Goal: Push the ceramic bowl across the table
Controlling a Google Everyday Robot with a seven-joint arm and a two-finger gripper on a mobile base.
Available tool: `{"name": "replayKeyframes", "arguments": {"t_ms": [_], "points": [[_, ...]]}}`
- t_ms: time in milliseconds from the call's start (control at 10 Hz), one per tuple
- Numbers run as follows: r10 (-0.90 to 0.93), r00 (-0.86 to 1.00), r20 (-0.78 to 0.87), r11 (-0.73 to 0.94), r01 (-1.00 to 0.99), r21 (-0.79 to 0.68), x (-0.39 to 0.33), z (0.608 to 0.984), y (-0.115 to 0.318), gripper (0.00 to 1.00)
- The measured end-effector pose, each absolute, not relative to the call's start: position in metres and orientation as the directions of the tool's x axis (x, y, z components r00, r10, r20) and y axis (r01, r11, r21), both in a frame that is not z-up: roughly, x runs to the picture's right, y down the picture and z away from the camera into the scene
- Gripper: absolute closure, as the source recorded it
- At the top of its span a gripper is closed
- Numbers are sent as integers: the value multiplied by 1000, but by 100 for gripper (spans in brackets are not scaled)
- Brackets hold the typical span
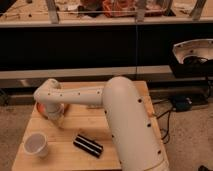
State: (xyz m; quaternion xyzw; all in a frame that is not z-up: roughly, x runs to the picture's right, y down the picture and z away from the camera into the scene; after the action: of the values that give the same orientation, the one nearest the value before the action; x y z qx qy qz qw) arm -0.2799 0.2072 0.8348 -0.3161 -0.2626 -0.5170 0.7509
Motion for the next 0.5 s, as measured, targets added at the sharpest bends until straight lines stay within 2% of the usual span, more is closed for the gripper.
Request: {"name": "replayKeyframes", "arguments": {"t_ms": [500], "points": [[-610,297,735,256,951,-172,-298,828,216,96]]}}
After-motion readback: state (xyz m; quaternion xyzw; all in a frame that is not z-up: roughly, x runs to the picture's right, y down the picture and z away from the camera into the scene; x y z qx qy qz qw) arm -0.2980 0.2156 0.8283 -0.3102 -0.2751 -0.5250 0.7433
